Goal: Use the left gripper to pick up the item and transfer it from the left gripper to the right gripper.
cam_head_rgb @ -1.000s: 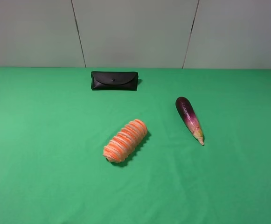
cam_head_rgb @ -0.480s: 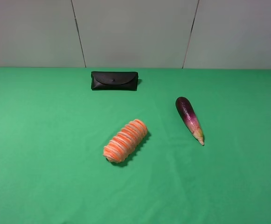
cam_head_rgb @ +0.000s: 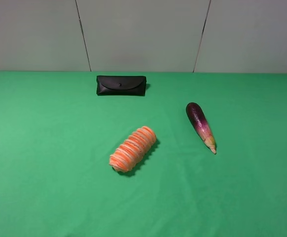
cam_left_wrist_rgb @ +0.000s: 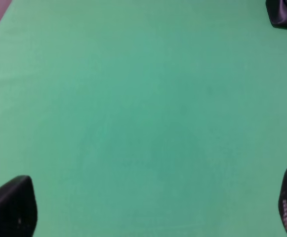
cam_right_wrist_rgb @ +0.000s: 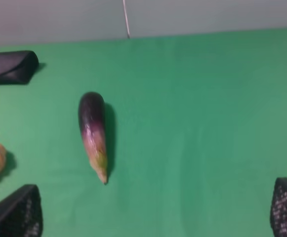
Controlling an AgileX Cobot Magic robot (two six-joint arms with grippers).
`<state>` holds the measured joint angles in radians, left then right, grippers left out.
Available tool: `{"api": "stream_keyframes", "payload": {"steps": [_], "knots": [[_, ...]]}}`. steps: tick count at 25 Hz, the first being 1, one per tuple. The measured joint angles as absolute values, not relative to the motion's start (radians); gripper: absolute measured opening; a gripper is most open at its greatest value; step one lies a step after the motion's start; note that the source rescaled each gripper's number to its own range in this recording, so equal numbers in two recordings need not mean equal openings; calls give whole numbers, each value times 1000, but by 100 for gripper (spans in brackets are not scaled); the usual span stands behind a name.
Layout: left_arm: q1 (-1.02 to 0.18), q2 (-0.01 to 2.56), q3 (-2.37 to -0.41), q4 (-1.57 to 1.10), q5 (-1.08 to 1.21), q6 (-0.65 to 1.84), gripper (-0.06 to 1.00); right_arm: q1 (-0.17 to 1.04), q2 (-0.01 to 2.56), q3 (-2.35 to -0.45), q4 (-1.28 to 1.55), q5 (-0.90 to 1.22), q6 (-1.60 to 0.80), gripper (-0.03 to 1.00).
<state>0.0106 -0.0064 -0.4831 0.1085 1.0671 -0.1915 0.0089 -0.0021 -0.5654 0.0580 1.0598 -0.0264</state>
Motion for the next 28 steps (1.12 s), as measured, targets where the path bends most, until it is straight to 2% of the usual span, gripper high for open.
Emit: {"api": "stream_keyframes", "payload": {"steps": [9, 28], "knots": [[11, -6, -483, 109, 1067, -191, 98, 9, -4, -516, -37, 1054, 25, 100], [11, -6, -483, 110, 1068, -191, 98, 9, -4, -497, 0, 1017, -28, 100]]}}
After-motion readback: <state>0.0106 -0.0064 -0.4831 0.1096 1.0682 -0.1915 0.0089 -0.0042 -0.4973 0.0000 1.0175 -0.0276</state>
